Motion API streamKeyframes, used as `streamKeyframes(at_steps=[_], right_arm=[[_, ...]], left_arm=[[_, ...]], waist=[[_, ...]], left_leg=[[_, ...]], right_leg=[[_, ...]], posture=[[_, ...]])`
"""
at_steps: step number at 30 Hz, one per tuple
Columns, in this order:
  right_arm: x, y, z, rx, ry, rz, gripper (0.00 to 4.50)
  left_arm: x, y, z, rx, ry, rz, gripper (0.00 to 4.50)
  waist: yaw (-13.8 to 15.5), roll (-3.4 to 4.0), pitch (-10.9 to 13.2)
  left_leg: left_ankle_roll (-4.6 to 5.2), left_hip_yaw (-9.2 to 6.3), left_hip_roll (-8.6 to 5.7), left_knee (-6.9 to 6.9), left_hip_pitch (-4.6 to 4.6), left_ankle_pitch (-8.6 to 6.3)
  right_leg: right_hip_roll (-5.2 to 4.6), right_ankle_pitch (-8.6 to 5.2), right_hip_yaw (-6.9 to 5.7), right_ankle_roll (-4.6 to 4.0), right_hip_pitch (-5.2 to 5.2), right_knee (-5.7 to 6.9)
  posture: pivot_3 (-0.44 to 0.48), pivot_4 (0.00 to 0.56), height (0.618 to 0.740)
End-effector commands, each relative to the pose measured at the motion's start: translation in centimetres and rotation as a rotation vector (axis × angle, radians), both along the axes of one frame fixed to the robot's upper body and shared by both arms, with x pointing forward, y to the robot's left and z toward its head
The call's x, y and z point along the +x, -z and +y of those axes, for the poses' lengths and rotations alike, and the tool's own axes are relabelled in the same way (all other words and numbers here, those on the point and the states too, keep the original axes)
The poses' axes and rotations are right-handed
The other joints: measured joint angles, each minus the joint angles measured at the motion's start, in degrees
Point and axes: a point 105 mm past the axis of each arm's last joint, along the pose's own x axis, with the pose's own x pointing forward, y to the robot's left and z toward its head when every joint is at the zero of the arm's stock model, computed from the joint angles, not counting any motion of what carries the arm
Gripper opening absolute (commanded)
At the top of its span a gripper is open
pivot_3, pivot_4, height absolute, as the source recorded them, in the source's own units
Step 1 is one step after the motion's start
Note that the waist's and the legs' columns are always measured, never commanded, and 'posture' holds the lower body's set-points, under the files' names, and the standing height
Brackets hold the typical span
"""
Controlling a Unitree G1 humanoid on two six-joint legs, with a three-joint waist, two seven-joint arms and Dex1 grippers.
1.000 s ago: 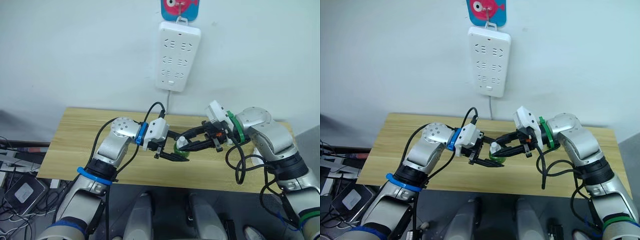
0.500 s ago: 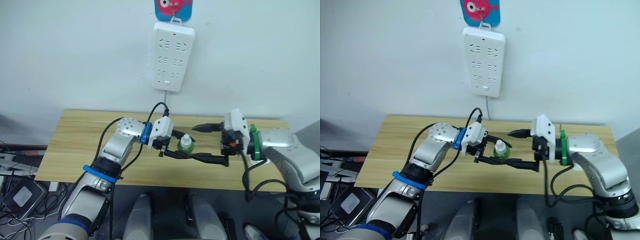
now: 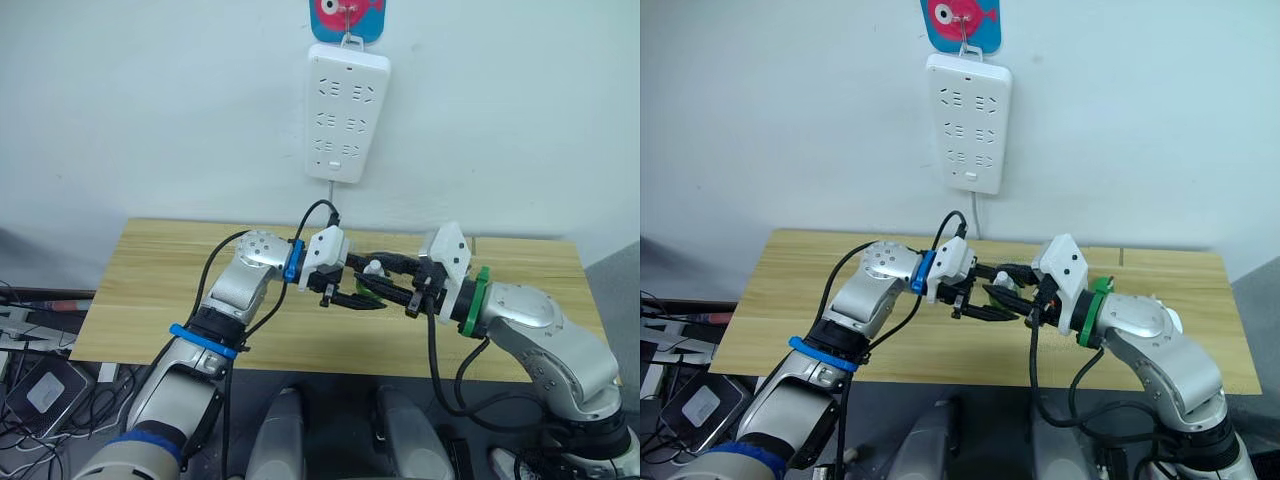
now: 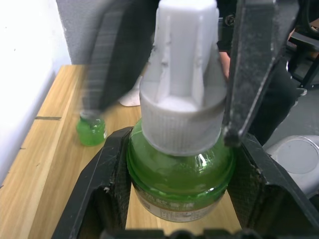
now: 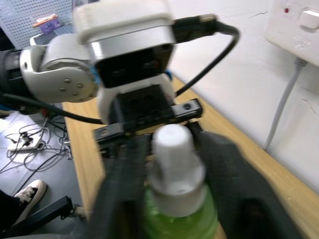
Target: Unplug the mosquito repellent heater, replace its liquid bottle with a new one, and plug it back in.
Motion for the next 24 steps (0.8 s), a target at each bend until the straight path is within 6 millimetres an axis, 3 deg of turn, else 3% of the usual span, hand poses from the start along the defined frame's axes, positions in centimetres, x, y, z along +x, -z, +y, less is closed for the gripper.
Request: streamKeyframes(at_steps=[1,6,10,15,21,24], right_arm=[[-1.0,-0.5,0.3,0.012,-0.044,-0.006,1.02],[-0.7,-1.1,0.4,0.03,-0.084,-0.024,1.02],[-1.2,-2.1,1.1,-0.017,-0.361,-0.095,1.02],[-0.1,-1.3,0.5,-0.167,-0.695,-0.085,1.02],[1.9,-2.2,0.6,-0.182,-0.736,-0.065,1.02],[1.8,-2.4,-0.4,-0.178,-0.722,-0.042,1.99]], left_arm=[[-0.2,-0.9,-0.3,-0.023,0.026,-0.043,2.27],[-0.3,-0.9,-0.2,-0.024,0.031,-0.046,2.27],[-1.3,-0.8,-0.1,-0.017,0.084,-0.043,2.27],[-3.5,0.0,0.5,0.042,0.213,-0.066,2.27],[-3.2,-0.1,0.6,0.047,0.201,-0.071,2.27],[-3.0,-0.2,0.7,0.044,0.186,-0.071,2.27]], waist=[[0.0,0.0,0.0],[0.0,0.0,0.0],[-0.2,0.0,0.0],[-0.3,0.0,0.0],[0.1,0.0,0.0],[0.7,0.0,0.0]], left_leg=[[0.0,0.0,0.01,0.0,0.0,0.0],[0.0,0.04,0.01,0.0,0.0,0.0],[0.01,0.13,-0.01,0.02,0.0,0.0],[0.02,0.26,0.05,0.01,0.03,-0.01],[0.01,0.18,0.06,0.02,0.02,0.0],[0.01,0.06,0.03,0.03,0.02,-0.01]], right_leg=[[0.01,0.0,-0.01,0.0,0.0,0.0],[0.02,0.0,-0.01,0.0,0.0,0.0],[0.02,0.0,0.02,0.0,0.0,0.01],[0.08,0.0,-0.04,0.0,0.01,-0.02],[0.05,0.0,-0.06,0.0,0.01,0.0],[0.01,0.0,-0.05,0.0,0.01,-0.02]], posture=[[-0.005,0.273,0.74],[-0.002,0.271,0.74],[0.009,0.277,0.74],[0.043,0.278,0.74],[0.057,0.288,0.74],[0.052,0.29,0.74]])
